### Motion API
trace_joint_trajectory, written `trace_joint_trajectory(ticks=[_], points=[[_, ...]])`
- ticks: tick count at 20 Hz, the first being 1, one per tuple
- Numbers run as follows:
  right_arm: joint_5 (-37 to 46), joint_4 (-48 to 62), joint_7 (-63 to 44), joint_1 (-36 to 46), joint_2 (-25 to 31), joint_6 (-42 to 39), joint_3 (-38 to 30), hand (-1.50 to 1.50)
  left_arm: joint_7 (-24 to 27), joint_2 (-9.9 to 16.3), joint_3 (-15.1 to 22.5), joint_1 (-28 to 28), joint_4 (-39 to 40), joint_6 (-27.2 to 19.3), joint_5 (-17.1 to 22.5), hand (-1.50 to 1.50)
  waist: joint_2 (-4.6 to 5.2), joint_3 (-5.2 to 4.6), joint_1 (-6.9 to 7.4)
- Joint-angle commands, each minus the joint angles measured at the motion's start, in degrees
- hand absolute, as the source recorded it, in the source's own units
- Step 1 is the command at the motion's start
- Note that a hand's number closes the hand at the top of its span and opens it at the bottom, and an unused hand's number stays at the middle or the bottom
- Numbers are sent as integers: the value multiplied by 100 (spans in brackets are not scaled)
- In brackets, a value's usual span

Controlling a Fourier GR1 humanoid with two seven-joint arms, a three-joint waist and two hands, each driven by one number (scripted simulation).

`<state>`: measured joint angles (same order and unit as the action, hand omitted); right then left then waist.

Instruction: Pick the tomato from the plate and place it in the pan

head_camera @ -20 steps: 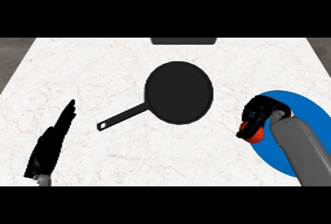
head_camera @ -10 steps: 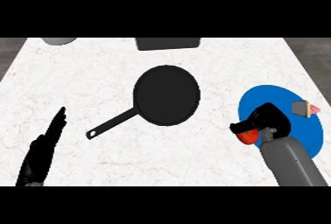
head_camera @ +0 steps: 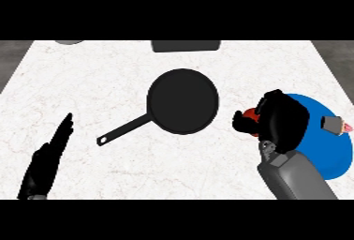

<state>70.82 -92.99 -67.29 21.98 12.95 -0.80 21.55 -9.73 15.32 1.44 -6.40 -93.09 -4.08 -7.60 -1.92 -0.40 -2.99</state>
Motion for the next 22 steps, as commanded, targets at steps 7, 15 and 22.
trace_joint_trajectory(ticks=[7, 15, 22], points=[[1244, 137, -1281, 1100, -1271, -200, -92, 150, 184, 11, 47, 263, 121, 272, 52, 0, 203, 36, 377], [360, 1825, -670, 1696, -1290, 1519, -1031, 150, 93, -102, 167, 377, 2, 256, -19, 0, 271, 46, 546], [-258, 4098, 319, 2506, -1293, 2126, -1950, 150, 375, -28, 47, 395, 208, 355, 13, 0, 299, 43, 626]])
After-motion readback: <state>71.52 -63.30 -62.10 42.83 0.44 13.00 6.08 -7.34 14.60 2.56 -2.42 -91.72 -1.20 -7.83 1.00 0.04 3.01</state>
